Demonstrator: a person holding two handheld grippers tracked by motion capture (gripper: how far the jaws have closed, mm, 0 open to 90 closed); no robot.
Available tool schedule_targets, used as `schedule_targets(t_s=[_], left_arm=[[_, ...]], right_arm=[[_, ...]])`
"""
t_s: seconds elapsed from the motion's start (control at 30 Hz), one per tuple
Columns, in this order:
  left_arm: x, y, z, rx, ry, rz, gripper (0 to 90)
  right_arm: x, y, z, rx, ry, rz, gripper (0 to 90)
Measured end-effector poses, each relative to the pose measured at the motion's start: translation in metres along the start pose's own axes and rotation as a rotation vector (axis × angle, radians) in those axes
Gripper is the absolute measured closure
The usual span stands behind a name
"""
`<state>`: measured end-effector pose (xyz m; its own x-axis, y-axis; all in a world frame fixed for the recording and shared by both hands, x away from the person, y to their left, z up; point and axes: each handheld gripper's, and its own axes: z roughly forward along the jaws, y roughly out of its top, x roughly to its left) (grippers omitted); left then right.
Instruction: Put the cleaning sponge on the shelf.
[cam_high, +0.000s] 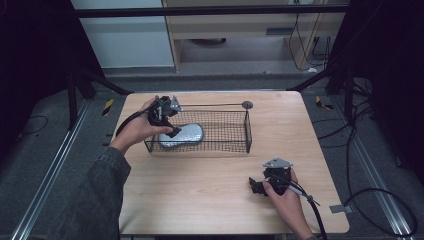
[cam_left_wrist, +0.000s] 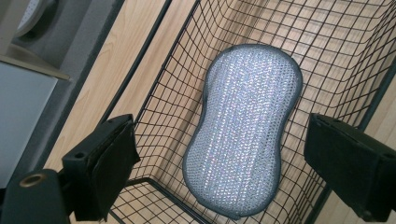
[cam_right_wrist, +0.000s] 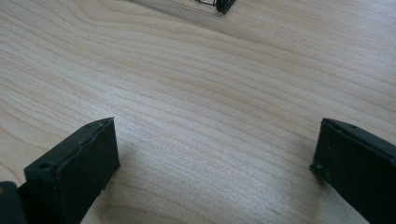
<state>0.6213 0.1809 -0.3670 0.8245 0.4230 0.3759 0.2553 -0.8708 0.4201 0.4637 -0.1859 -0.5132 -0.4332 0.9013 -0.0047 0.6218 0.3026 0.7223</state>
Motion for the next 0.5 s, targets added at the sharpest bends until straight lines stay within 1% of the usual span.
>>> schedule_targets(t_s=[0.03,0.1,0.23,0.3,0.37,0.43,0.5], left_arm=[[-0.001,0.000,-0.001,-0.006,-0.007,-0.004,9.1],[-0.004,0.001,-0.003,-0.031,-0.023,-0.030,9.0],[-0.010,0.003,-0.004,-0.038,-0.007,-0.046,8.2],[-0.013,0.004,-0.005,-0.045,-0.009,-0.058,7.8],[-0.018,0.005,-0.005,-0.054,-0.004,-0.058,7.4],[-0.023,0.007,-0.005,-0.056,-0.002,-0.068,6.8],[-0.027,0.009,-0.006,-0.069,0.000,-0.092,6.3]], right_arm=[[0.000,0.000,0.000,0.001,0.000,0.001,0.4],[0.000,0.000,0.000,0.002,0.000,-0.001,0.4],[0.000,0.000,0.000,0.001,0.000,0.003,0.4],[0.000,0.000,0.000,0.001,0.000,0.003,0.4],[0.000,0.000,0.000,0.001,0.000,0.002,0.4],[0.000,0.000,0.000,0.001,0.000,0.002,0.4],[0.000,0.000,0.000,0.001,0.000,0.002,0.4]])
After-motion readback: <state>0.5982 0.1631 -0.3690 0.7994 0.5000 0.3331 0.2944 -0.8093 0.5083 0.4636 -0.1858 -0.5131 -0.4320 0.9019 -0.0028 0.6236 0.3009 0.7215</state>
